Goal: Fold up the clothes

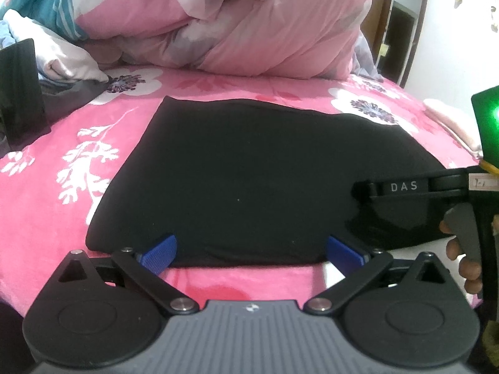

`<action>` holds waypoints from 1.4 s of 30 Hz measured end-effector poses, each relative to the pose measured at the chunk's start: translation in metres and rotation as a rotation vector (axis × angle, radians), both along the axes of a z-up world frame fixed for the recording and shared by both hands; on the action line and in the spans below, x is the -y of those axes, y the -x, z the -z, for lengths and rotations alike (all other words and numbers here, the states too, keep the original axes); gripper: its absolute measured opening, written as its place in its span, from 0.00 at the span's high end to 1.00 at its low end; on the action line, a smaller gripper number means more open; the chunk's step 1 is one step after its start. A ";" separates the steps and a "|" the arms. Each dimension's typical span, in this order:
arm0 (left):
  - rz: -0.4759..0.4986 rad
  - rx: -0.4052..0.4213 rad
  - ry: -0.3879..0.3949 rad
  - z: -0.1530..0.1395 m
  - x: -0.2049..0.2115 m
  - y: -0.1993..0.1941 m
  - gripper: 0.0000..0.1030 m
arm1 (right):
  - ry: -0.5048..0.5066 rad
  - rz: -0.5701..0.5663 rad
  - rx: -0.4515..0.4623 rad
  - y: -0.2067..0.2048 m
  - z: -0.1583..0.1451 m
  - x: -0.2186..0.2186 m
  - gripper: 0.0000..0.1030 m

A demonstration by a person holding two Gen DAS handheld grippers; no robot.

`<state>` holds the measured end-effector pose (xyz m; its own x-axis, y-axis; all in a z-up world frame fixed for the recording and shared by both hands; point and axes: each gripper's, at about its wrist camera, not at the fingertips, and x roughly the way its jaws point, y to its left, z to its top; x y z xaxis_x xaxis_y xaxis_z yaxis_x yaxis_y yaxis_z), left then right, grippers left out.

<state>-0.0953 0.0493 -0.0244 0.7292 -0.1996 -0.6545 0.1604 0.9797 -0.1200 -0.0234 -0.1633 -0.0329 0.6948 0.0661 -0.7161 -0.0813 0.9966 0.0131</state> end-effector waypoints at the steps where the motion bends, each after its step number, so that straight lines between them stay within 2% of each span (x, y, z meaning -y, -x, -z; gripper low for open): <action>1: -0.001 0.003 -0.002 -0.001 0.000 0.000 0.00 | 0.001 0.001 0.000 0.000 0.000 0.000 0.01; 8: -0.003 0.094 -0.032 -0.019 -0.001 0.008 0.00 | 0.003 -0.001 0.009 0.001 0.001 0.000 0.01; 12: -0.007 0.107 -0.029 -0.028 -0.002 0.004 0.00 | 0.003 -0.002 0.014 0.002 0.002 0.001 0.01; 19: -0.007 0.116 -0.067 -0.033 0.003 -0.021 0.00 | 0.003 -0.002 0.027 0.004 0.003 0.001 0.01; 31: 0.006 0.031 -0.089 -0.005 0.015 -0.076 0.00 | 0.001 -0.004 0.061 0.009 0.004 0.002 0.01; 37: 0.022 0.033 -0.131 0.008 0.017 -0.076 0.00 | 0.003 -0.006 0.084 0.012 0.006 0.001 0.01; 42: 0.024 0.038 -0.131 0.009 0.018 -0.075 0.00 | -0.005 -0.010 0.091 0.012 0.006 0.002 0.01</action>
<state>-0.0202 0.0315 -0.0334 0.7501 -0.1323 -0.6479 0.1864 0.9824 0.0152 -0.0354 -0.1656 -0.0393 0.7560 0.0771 -0.6500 -0.0928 0.9956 0.0102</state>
